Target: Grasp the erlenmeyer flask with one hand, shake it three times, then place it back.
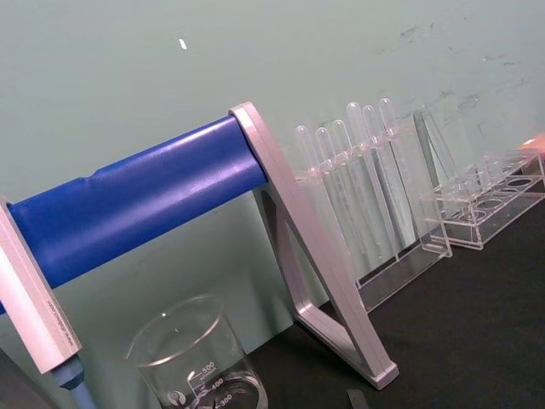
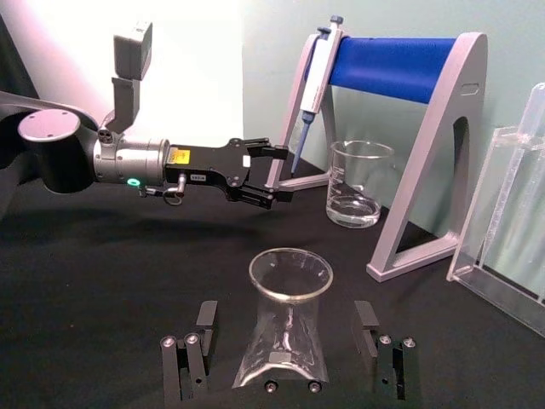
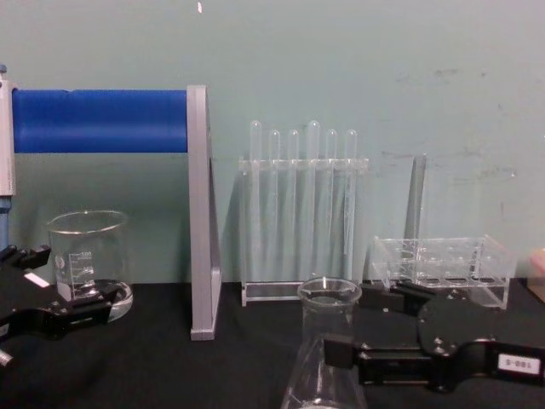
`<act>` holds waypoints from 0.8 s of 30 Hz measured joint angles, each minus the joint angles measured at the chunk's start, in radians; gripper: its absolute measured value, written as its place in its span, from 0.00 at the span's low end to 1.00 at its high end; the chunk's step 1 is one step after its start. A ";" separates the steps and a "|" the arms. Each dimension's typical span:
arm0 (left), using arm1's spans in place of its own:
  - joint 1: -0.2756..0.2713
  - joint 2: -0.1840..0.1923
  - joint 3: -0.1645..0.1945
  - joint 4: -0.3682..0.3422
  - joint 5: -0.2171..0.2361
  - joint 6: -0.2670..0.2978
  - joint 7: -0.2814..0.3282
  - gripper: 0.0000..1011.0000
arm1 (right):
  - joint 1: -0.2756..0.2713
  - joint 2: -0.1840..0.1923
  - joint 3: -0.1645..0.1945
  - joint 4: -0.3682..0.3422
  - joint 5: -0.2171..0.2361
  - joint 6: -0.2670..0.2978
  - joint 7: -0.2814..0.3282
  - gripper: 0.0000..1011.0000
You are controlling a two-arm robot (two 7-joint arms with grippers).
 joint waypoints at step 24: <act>0.000 0.000 0.000 0.000 0.000 0.000 0.000 0.99 | 0.075 -0.046 -0.050 0.093 0.009 0.011 0.022 0.99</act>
